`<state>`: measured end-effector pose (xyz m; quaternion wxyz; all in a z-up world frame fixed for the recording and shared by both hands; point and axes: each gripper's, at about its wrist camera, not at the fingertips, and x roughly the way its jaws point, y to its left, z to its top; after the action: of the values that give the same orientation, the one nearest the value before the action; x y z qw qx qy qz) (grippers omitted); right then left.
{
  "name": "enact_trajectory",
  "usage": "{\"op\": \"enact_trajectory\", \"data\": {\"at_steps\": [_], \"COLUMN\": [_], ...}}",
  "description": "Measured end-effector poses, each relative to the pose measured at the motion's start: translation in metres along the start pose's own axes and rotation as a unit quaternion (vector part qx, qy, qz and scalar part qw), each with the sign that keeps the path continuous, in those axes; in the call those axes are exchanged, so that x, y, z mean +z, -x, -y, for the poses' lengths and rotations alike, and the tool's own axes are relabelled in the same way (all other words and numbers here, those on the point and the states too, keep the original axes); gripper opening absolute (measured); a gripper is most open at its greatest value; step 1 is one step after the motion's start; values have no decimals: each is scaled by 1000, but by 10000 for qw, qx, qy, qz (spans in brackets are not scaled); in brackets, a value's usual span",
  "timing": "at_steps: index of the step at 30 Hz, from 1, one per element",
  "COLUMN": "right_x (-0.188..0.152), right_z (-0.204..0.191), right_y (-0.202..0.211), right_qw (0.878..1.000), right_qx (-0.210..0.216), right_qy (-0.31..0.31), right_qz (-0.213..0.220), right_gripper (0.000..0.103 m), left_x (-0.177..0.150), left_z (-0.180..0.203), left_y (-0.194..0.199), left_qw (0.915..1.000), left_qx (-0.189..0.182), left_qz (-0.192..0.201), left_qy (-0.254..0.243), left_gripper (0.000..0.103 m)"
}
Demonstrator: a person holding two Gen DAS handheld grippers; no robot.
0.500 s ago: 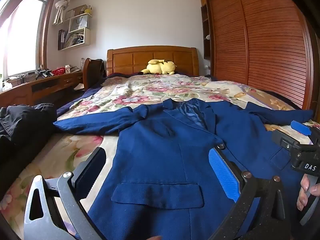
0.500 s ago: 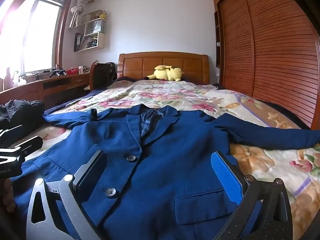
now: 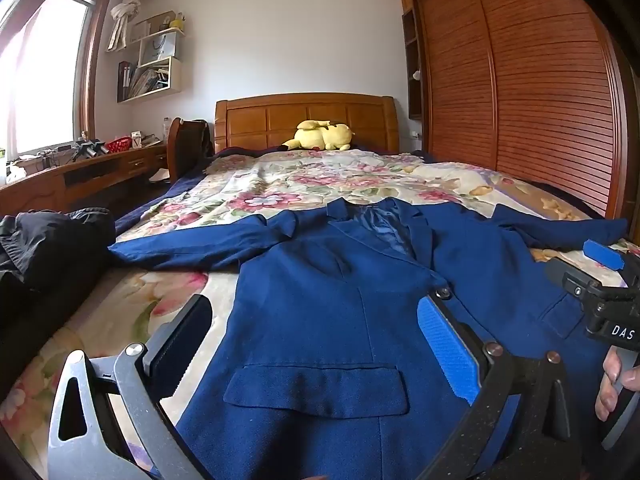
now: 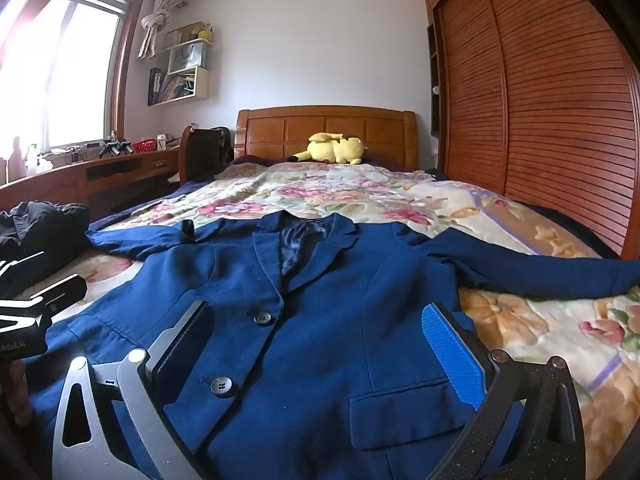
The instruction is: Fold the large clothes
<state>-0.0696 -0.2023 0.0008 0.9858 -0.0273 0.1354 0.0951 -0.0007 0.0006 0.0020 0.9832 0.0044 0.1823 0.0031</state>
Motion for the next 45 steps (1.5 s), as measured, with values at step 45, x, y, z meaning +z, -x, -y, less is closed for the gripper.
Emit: {"op": "enact_trajectory", "data": {"at_steps": [45], "right_x": [-1], "right_z": [2], "right_y": [2], "right_qw": [10000], "right_qx": [10], "right_qy": [-49], "right_qz": [31], "right_gripper": [103], "left_x": [2], "left_z": [-2], "left_y": [6], "left_qw": [10000], "left_qx": [0], "left_qz": [46], "left_qy": [10], "left_gripper": [103]}}
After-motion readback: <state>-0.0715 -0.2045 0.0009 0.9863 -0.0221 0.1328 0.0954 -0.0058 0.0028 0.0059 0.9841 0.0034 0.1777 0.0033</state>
